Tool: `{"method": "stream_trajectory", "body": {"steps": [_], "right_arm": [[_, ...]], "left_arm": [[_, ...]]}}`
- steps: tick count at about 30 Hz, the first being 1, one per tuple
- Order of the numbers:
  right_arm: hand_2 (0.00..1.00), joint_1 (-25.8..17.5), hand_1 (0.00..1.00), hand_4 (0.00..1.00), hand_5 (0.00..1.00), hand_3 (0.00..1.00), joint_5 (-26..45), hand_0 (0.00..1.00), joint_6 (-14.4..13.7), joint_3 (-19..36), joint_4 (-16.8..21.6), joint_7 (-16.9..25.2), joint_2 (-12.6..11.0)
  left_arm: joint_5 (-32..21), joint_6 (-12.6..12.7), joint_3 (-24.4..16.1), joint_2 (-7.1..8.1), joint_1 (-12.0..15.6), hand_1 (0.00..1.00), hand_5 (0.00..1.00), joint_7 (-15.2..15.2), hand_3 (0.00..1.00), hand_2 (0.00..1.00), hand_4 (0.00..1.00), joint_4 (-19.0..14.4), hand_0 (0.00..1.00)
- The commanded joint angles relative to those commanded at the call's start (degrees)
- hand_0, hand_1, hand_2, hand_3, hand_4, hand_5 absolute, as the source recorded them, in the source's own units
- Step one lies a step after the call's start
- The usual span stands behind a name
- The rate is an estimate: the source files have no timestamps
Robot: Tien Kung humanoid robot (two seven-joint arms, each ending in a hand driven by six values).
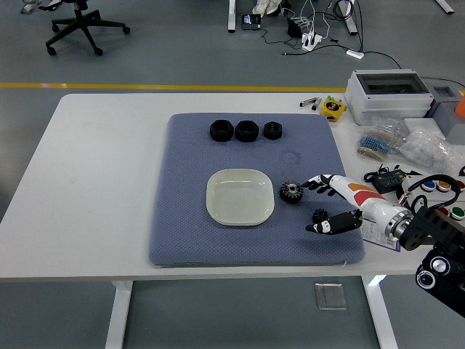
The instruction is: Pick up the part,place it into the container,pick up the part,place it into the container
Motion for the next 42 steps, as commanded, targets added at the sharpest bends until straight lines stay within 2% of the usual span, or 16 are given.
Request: {"method": "stream_trajectory", "body": {"steps": [3, 7, 8, 20, 21, 26, 28, 42], "right_arm": [[0.714, 0.8, 0.667, 0.998, 0.208, 0.760, -4.1, 0.667, 0.0, -0.9, -1.0, 0.1, 0.1], [0.714, 2.4, 0.667, 0.998, 0.208, 0.760, -13.6, 0.667, -0.2, -2.5, -3.4, 0.1, 0.5], [0.691, 2.6, 0.652, 0.998, 0.218, 0.698, -14.6, 0.642, -0.1, -2.7, -3.9, 0.1, 0.6], [0.688, 5.8, 0.651, 0.990, 0.224, 0.674, -11.6, 0.649, 2.1, -6.4, -6.3, 0.4, 1.5], [0.681, 5.9, 0.645, 0.945, 0.241, 0.615, -11.1, 0.642, 2.3, -6.7, -6.5, 0.4, 1.6], [0.681, 7.0, 0.645, 0.945, 0.241, 0.615, -9.3, 0.642, 2.4, -8.0, -8.2, 0.4, 2.1], [0.676, 7.3, 0.639, 0.916, 0.262, 0.592, -8.8, 0.626, 2.3, -8.4, -8.8, 0.5, 2.3], [0.657, 8.4, 0.621, 0.887, 0.284, 0.573, -9.3, 0.624, 5.2, -9.2, -12.2, 0.2, 2.6]], "left_arm": [[-0.1, 0.0, 0.1, 0.02, -0.1, 0.769, 0.770, 0.0, 0.583, 0.808, 0.495, 0.0, 0.834], [-0.6, 0.0, 0.5, 0.04, -0.3, 0.769, 0.770, -0.1, 0.583, 0.808, 0.495, 0.0, 0.834], [-0.6, 0.0, 0.5, 0.03, -0.3, 0.769, 0.768, -0.1, 0.583, 0.808, 0.495, 0.0, 0.833], [-0.9, -0.1, 0.7, 0.03, -0.6, 0.769, 0.768, -0.1, 0.584, 0.808, 0.496, 0.0, 0.833], [-0.9, -0.1, 0.8, 0.05, -0.6, 0.770, 0.767, -0.1, 0.585, 0.807, 0.496, 0.0, 0.834], [-1.1, -0.1, 1.0, 0.02, -0.7, 0.770, 0.767, 0.0, 0.585, 0.807, 0.496, 0.0, 0.834], [-1.1, -0.2, 1.0, 0.02, -0.7, 0.770, 0.767, 0.0, 0.585, 0.807, 0.497, 0.0, 0.835], [-0.6, -0.4, 0.9, -0.03, -1.0, 0.770, 0.764, 0.3, 0.585, 0.808, 0.497, 0.0, 0.834]]}}
